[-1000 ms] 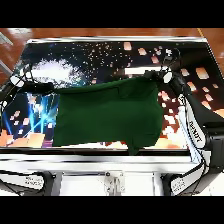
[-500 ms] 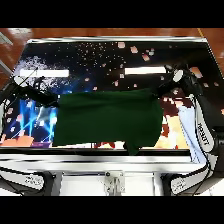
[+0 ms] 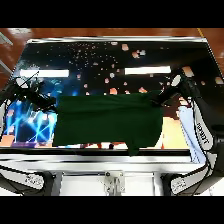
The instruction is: Fold the shirts.
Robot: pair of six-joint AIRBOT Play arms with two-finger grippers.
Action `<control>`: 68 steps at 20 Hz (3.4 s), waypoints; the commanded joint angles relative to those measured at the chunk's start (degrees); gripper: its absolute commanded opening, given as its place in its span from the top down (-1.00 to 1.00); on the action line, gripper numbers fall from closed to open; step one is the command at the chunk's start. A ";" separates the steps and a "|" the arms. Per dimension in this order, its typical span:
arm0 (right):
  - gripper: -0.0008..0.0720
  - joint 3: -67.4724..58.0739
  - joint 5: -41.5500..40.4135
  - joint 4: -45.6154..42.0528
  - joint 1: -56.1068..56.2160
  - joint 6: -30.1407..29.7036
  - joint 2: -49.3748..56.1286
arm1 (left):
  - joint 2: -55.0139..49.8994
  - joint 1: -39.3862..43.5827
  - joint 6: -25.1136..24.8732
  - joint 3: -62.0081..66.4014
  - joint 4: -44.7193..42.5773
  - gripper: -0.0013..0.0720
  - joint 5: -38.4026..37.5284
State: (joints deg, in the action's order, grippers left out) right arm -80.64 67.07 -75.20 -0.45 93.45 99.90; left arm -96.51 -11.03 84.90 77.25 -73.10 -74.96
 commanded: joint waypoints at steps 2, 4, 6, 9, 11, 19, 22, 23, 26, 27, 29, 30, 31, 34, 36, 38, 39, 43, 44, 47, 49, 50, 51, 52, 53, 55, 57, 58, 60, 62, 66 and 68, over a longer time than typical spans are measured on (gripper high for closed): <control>0.81 0.13 -0.90 -2.03 0.28 1.79 0.07 | -0.37 -0.70 0.15 0.04 1.81 0.82 0.39; 0.51 0.13 -2.14 -1.40 0.33 1.88 0.04 | -1.16 -0.20 -1.27 0.04 5.90 0.77 1.01; -0.33 0.11 -1.90 -1.25 0.13 1.20 -0.63 | -1.44 -0.02 -2.19 0.07 7.13 0.08 -0.22; -0.65 0.11 4.17 -4.39 -1.38 -4.74 -5.42 | 0.02 -2.16 -3.52 0.09 6.86 -0.31 -7.04; -0.65 0.13 13.38 -10.12 -3.98 -6.54 -9.38 | 2.27 -5.27 -6.05 -0.26 6.86 -0.35 -13.92; -0.65 20.37 15.50 3.72 -20.39 -14.71 -22.40 | 24.02 -23.65 -14.10 -37.62 8.81 -0.87 -5.99; -0.65 22.32 11.76 6.82 -20.39 -14.69 -22.56 | 23.52 -25.33 -16.33 -43.34 13.27 -0.87 -2.21; -0.65 22.32 11.08 8.17 -20.39 -14.69 -22.56 | 23.12 -24.70 -16.39 -43.87 13.22 -0.87 -1.46; -0.65 22.32 9.62 9.18 -20.44 -14.67 -22.56 | 21.53 -22.82 -16.79 -44.13 14.56 -0.87 1.88; -0.65 22.32 9.64 9.18 -20.44 -14.67 -22.56 | 20.90 -22.03 -16.79 -44.13 15.85 -0.87 2.99; -0.65 22.32 9.66 9.18 -20.44 -14.64 -22.56 | 19.58 -19.80 -16.76 -44.13 16.87 -0.81 5.11; -0.65 22.32 9.73 9.18 -20.44 -14.56 -22.56 | 18.80 -18.36 -16.68 -44.13 16.92 -0.77 6.05; -0.65 22.32 9.90 9.18 -20.44 -14.40 -22.56 | 18.03 -17.18 -15.96 -44.13 17.09 -0.37 6.73; -0.65 22.51 11.41 8.00 -20.44 -14.38 -22.58 | 17.51 -16.11 -15.89 -44.06 17.90 0.76 6.80; -0.69 25.07 13.29 7.56 -20.44 -15.89 -22.64 | 18.03 -16.22 -15.93 -44.06 17.90 0.82 6.75; -0.78 30.34 13.75 13.31 -20.44 -19.32 -23.28 | 18.88 -16.20 -16.90 -44.06 17.90 0.82 5.90; -0.78 33.53 12.28 14.32 -20.44 -20.22 -23.71 | 19.52 -16.22 -17.00 -44.06 17.90 0.82 5.49; -0.78 42.73 6.10 17.64 -20.39 -19.63 -23.93 | 22.38 -16.22 -16.98 -44.06 17.90 0.82 4.92; -0.78 44.48 5.29 19.65 -20.39 -20.50 -23.93 | 22.82 -16.22 -16.96 -44.04 17.90 0.82 4.92; -0.76 47.69 1.95 19.23 -20.39 -20.63 -23.93 | 23.02 -16.22 -16.94 -43.67 18.18 0.82 4.87; -0.52 48.92 0.22 21.88 -20.39 -20.83 -23.93 | 23.02 -16.22 -16.96 -43.67 18.29 0.82 4.94; -0.51 49.44 -0.83 22.75 -20.39 -21.27 -23.93 | 23.02 -16.22 -16.96 -43.67 18.29 0.82 4.96; -0.12 49.79 -1.68 22.77 -20.39 -21.29 -23.93 | 23.02 -16.22 -16.96 -43.67 18.29 0.82 5.20; 0.12 49.94 -2.01 22.84 -20.39 -21.35 -23.93 | 23.02 -16.22 -16.96 -43.67 18.29 0.82 5.66; 0.24 49.94 -1.66 23.12 -20.39 -21.86 -23.93 | 23.02 -16.22 -16.96 -43.67 18.29 0.82 6.21; 0.81 49.22 2.12 23.89 -20.44 -27.06 -23.93 | 23.02 -16.22 -17.46 -43.34 18.27 0.82 6.40; 0.81 46.21 6.69 24.79 -20.44 -30.49 -23.96 | 23.78 -16.20 -20.79 -41.33 18.29 0.82 6.14; 0.81 43.95 8.07 26.43 -20.44 -31.06 -23.96 | 24.55 -16.20 -21.07 -39.71 18.29 0.82 6.21; 0.81 38.14 8.46 31.78 -20.39 -31.26 -23.93 | 25.79 -16.17 -20.76 -34.86 18.34 0.82 5.97; 0.82 31.63 5.14 34.93 -20.39 -29.40 -23.93 | 25.73 -16.15 -19.45 -29.62 18.34 0.82 6.43; 0.82 21.44 -5.86 35.23 -18.75 -25.24 -20.94 | 21.03 -14.64 -15.13 -21.16 18.80 0.82 10.54; 0.82 16.90 -8.70 35.23 -15.58 -25.16 -16.59 | 16.09 -12.20 -14.73 -16.83 20.98 0.82 10.62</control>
State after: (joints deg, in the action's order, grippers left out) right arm -57.08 64.66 -41.06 -18.68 66.92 79.42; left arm -75.79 -25.32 68.40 54.52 -53.95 -65.93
